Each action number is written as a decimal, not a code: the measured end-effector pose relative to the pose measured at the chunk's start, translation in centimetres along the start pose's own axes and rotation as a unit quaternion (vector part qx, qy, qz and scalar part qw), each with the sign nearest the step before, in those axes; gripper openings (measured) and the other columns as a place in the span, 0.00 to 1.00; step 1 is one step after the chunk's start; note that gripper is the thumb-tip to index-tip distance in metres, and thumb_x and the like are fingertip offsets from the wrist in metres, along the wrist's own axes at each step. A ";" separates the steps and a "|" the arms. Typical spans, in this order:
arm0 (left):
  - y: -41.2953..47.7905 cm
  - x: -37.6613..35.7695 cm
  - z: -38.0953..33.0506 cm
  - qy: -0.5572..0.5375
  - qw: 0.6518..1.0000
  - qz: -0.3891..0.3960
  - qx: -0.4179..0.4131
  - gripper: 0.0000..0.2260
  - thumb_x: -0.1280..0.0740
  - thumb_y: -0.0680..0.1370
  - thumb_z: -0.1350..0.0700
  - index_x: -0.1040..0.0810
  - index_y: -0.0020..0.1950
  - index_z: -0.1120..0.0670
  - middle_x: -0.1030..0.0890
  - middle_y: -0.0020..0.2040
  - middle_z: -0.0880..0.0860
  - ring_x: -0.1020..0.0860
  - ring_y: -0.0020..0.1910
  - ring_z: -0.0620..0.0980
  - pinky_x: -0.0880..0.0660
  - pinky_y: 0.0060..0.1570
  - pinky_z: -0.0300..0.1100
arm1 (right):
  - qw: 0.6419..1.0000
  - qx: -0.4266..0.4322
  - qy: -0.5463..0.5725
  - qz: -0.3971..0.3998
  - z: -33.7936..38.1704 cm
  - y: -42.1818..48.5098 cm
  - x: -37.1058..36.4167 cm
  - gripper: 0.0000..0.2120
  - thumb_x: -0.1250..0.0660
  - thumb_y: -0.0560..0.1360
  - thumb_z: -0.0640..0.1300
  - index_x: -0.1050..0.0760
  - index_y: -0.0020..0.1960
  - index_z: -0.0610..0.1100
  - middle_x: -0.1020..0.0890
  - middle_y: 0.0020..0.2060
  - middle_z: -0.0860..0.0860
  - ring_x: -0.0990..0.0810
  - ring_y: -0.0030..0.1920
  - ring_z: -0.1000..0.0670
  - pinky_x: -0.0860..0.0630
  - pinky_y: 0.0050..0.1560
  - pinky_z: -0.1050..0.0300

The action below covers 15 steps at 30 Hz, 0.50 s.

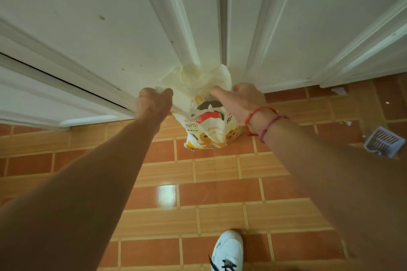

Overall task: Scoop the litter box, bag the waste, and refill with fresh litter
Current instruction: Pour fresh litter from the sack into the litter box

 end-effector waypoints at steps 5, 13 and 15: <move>1.6 -0.3 0.9 0.056 0.998 -0.012 -0.015 0.13 0.40 0.77 0.55 0.23 0.48 0.65 0.16 0.45 0.63 0.16 0.42 0.62 0.17 0.41 0.57 | 0.999 -0.016 -0.044 -0.007 -0.8 1.3 -0.4 0.08 0.37 0.77 0.40 0.28 0.40 0.39 0.21 0.42 0.43 0.18 0.49 0.40 0.19 0.50 0.45; -0.6 -0.9 1.7 0.088 0.996 -0.025 0.002 0.11 0.39 0.78 0.58 0.21 0.50 0.64 0.17 0.47 0.64 0.16 0.43 0.62 0.17 0.41 0.55 | 0.996 -0.032 -0.081 -0.032 -4.8 0.5 1.7 0.04 0.33 0.75 0.39 0.22 0.45 0.37 0.19 0.40 0.45 0.20 0.36 0.49 0.24 0.29 0.59; -1.5 -0.8 2.1 0.087 0.996 -0.026 0.010 0.11 0.40 0.78 0.59 0.21 0.50 0.64 0.17 0.48 0.64 0.16 0.44 0.63 0.19 0.35 0.50 | 0.995 -0.033 -0.088 -0.025 -5.9 -0.3 2.0 0.05 0.32 0.75 0.39 0.20 0.47 0.38 0.18 0.40 0.45 0.18 0.37 0.49 0.25 0.25 0.63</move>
Point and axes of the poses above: each hand's wrist, its own y-axis towards the middle knuckle, its own x-axis out of the back of the hand, z = x × y, the point moved 8 cm from there along y, towards the middle knuckle
